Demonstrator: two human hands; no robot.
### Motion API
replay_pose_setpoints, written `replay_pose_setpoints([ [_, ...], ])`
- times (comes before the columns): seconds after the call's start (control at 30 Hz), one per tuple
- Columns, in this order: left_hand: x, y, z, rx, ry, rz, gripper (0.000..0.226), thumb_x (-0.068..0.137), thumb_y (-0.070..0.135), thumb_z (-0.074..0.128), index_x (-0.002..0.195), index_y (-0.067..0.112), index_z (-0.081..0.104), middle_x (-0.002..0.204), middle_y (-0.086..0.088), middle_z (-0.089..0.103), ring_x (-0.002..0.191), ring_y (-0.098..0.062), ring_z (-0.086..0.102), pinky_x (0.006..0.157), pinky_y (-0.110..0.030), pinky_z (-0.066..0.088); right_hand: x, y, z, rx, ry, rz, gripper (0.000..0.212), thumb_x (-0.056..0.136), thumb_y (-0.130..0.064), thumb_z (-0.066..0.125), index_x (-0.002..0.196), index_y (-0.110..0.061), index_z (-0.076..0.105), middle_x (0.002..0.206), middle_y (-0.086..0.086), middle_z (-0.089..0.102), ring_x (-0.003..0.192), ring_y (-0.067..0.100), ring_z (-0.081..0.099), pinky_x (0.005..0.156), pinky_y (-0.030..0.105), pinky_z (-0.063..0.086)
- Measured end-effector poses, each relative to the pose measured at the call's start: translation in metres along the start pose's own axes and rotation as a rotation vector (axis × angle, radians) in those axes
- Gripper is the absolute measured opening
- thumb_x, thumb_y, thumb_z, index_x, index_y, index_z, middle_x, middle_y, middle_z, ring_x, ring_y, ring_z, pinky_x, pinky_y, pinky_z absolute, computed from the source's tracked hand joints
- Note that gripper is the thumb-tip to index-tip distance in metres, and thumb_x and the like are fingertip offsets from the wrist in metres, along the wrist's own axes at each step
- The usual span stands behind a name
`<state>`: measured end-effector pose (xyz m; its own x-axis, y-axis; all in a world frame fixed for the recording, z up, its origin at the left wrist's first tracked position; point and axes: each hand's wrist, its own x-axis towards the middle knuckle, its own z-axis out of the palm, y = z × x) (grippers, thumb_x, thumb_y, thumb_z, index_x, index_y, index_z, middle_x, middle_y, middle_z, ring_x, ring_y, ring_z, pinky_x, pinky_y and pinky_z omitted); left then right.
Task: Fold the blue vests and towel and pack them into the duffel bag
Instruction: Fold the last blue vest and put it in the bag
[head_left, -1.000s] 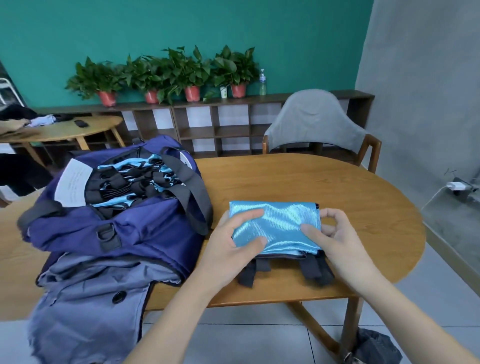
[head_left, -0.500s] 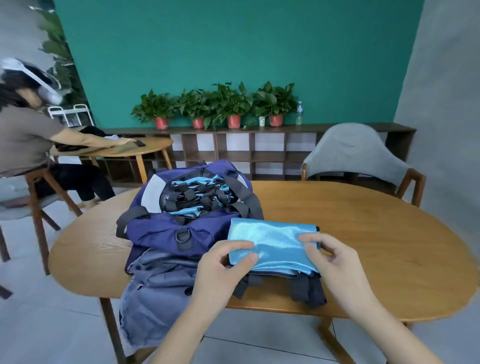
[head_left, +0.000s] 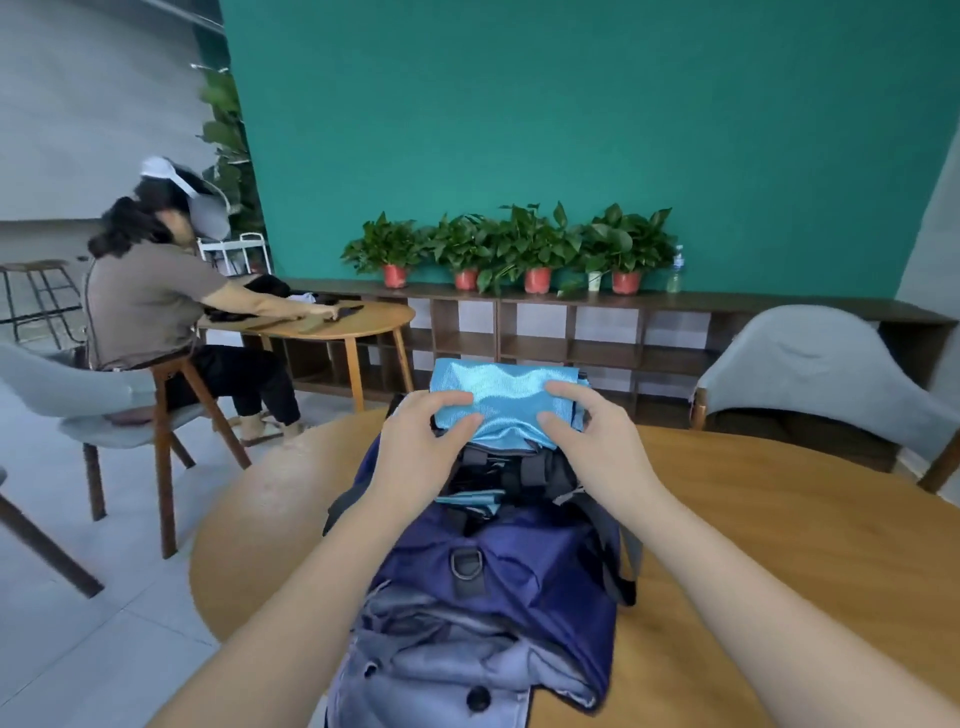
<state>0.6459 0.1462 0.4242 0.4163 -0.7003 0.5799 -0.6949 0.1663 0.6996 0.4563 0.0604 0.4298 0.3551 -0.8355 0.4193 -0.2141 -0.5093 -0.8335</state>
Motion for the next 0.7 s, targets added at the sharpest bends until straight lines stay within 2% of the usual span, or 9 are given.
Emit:
replay_pose_setpoints([
  [0.07, 0.026, -0.010, 0.004, 0.031, -0.006, -0.023, 0.022, 0.092, 0.030, 0.073, 0.114, 0.027, 0.072, 0.110, 0.020, 0.060, 0.107, 0.001, 0.051, 0.094, -0.018, 0.037, 0.028, -0.002, 0.014, -0.014, 0.014, 0.014, 0.034, 0.097, -0.028, 0.064, 0.131, -0.025, 0.062, 0.088, -0.009, 0.064, 0.061, 0.008, 0.054, 0.055, 0.011, 0.038],
  [0.1, 0.038, -0.016, 0.007, 0.039, -0.017, -0.048, 0.023, 0.093, 0.030, 0.072, 0.115, 0.025, 0.072, 0.115, 0.015, 0.061, 0.110, -0.001, 0.051, 0.095, -0.018, 0.036, 0.040, -0.001, 0.021, -0.016, 0.022, 0.032, 0.034, 0.097, -0.027, 0.064, 0.131, -0.025, 0.062, 0.080, -0.004, 0.064, 0.052, 0.008, 0.050, 0.051, 0.014, 0.035],
  [0.2, 0.066, -0.039, 0.023, 0.037, -0.069, -0.138, 0.026, 0.094, 0.034, 0.070, 0.118, 0.026, 0.072, 0.129, 0.007, 0.062, 0.120, -0.008, 0.055, 0.099, -0.022, 0.038, 0.069, 0.009, 0.038, -0.010, 0.044, 0.123, 0.034, 0.096, -0.029, 0.065, 0.130, -0.024, 0.063, 0.098, 0.015, 0.072, 0.069, 0.026, 0.062, 0.062, 0.030, 0.044],
  [0.23, 0.071, -0.048, 0.029, 0.041, -0.088, -0.162, 0.027, 0.094, 0.036, 0.069, 0.119, 0.026, 0.072, 0.131, 0.007, 0.063, 0.123, -0.010, 0.055, 0.098, -0.022, 0.038, 0.075, 0.017, 0.043, -0.012, 0.048, 0.150, 0.035, 0.095, -0.030, 0.065, 0.130, -0.023, 0.063, 0.093, 0.013, 0.073, 0.064, 0.025, 0.060, 0.061, 0.032, 0.044],
  [0.3, 0.071, -0.066, 0.038, 0.050, -0.125, -0.196, 0.028, 0.094, 0.037, 0.069, 0.119, 0.025, 0.072, 0.130, 0.010, 0.062, 0.123, -0.010, 0.056, 0.095, -0.018, 0.037, 0.080, 0.038, 0.055, -0.067, 0.029, 0.175, 0.035, 0.094, -0.031, 0.067, 0.128, -0.022, 0.064, 0.068, 0.003, 0.064, 0.045, 0.013, 0.044, 0.049, 0.027, 0.036],
  [0.33, 0.067, -0.075, 0.042, 0.078, -0.159, -0.209, 0.028, 0.095, 0.036, 0.069, 0.120, 0.024, 0.072, 0.126, 0.012, 0.061, 0.120, -0.010, 0.057, 0.092, -0.016, 0.037, 0.080, 0.051, 0.059, -0.127, 0.011, 0.180, 0.034, 0.094, -0.031, 0.067, 0.126, -0.021, 0.065, 0.064, -0.001, 0.060, 0.043, 0.009, 0.040, 0.048, 0.024, 0.032],
  [0.43, 0.055, -0.107, 0.057, 0.186, -0.285, -0.191, 0.028, 0.096, 0.037, 0.067, 0.121, 0.026, 0.071, 0.116, 0.003, 0.061, 0.107, -0.018, 0.060, 0.087, -0.022, 0.042, 0.074, 0.081, 0.067, -0.314, -0.103, 0.147, 0.031, 0.097, -0.033, 0.063, 0.124, -0.017, 0.066, 0.085, -0.002, 0.066, 0.056, 0.003, 0.047, 0.058, 0.023, 0.033],
  [0.53, 0.055, -0.125, 0.067, 0.215, -0.347, -0.202, 0.026, 0.098, 0.043, 0.061, 0.120, 0.033, 0.070, 0.112, 0.001, 0.057, 0.107, -0.021, 0.057, 0.095, -0.034, 0.044, 0.073, 0.098, 0.070, -0.347, -0.159, 0.152, 0.027, 0.101, -0.038, 0.056, 0.116, -0.019, 0.067, 0.078, -0.008, 0.059, 0.060, 0.003, 0.045, 0.057, 0.019, 0.033],
  [0.7, 0.059, -0.132, 0.073, 0.288, -0.408, -0.277, 0.033, 0.102, 0.048, 0.046, 0.126, 0.036, 0.066, 0.131, -0.004, 0.058, 0.120, -0.026, 0.054, 0.105, -0.045, 0.042, 0.075, 0.105, 0.074, -0.373, -0.231, 0.169, 0.030, 0.103, -0.043, 0.048, 0.118, -0.023, 0.065, 0.084, -0.003, 0.063, 0.077, 0.018, 0.055, 0.069, 0.030, 0.040],
])
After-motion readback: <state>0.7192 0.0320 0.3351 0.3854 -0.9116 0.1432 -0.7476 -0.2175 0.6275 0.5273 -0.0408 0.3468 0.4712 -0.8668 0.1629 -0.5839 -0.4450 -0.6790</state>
